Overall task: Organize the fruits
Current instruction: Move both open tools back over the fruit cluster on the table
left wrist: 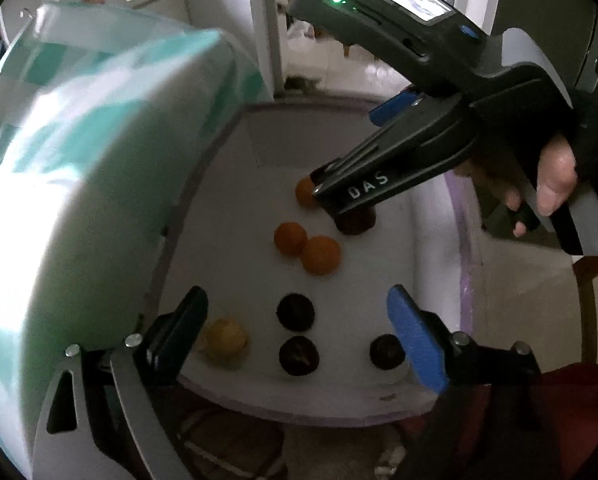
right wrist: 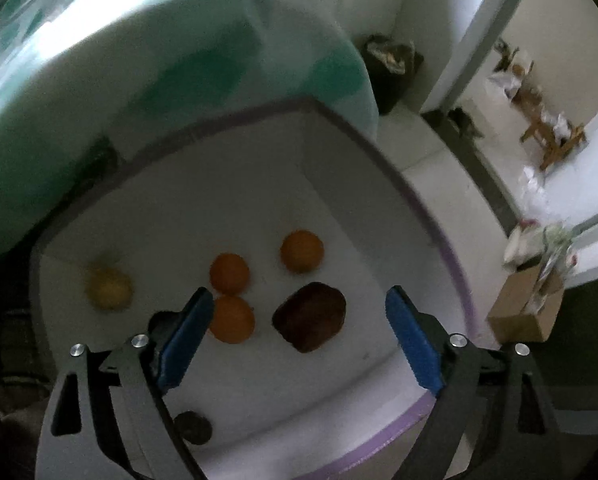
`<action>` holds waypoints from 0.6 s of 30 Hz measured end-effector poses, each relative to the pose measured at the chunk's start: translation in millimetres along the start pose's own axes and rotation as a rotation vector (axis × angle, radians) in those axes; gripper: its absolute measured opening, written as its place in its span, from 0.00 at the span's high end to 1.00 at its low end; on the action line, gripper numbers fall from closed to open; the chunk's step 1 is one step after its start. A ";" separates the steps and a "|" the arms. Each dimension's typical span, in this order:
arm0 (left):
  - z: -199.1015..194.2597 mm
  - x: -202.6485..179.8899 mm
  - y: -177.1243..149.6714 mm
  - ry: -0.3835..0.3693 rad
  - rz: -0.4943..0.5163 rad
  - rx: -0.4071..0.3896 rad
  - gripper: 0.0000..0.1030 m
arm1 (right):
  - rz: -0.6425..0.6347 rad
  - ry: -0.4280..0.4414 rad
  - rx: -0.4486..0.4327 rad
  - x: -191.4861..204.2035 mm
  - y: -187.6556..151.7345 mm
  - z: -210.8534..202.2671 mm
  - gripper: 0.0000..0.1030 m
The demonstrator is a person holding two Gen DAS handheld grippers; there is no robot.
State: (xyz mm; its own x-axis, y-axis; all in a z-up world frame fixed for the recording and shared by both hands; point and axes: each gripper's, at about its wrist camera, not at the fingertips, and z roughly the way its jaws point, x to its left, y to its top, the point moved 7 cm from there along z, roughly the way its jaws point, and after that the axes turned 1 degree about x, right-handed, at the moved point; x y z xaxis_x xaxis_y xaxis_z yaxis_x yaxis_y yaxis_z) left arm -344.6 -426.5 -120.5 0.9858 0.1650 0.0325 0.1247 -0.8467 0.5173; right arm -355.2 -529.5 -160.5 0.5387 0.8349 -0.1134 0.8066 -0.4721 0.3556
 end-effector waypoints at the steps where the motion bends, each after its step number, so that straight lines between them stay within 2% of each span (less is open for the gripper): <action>1: -8.0 2.6 1.2 -0.003 -0.005 -0.020 0.11 | -0.014 -0.010 -0.004 3.2 2.6 -6.0 0.17; 6: -55.6 25.6 3.5 -0.008 -0.074 -0.137 0.07 | -0.093 -0.067 -0.068 28.1 20.3 -49.9 0.16; 9: -84.8 49.3 0.7 0.012 -0.146 -0.205 0.04 | -0.116 -0.075 -0.153 48.5 36.3 -83.1 0.16; 11: -109.5 79.8 -9.3 0.043 -0.226 -0.262 0.02 | -0.127 -0.056 -0.226 68.0 47.3 -104.4 0.16; 13: -128.4 109.2 -20.8 0.081 -0.300 -0.297 0.02 | -0.144 0.006 -0.332 99.2 62.5 -130.8 0.15; 16: -158.1 161.3 -45.2 0.162 -0.420 -0.349 0.02 | -0.187 0.124 -0.420 149.7 80.6 -155.1 0.15; 18: -180.6 209.3 -69.6 0.257 -0.519 -0.370 0.02 | -0.226 0.196 -0.443 186.8 92.0 -162.9 0.15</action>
State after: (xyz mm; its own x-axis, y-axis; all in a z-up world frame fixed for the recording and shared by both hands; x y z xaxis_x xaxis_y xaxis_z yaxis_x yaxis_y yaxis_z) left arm -167.3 -241.8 4.7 0.7446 0.6565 -0.1203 0.4819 -0.4041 0.7775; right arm -220.0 -370.9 2.2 0.2739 0.9590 -0.0723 0.6942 -0.1451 0.7050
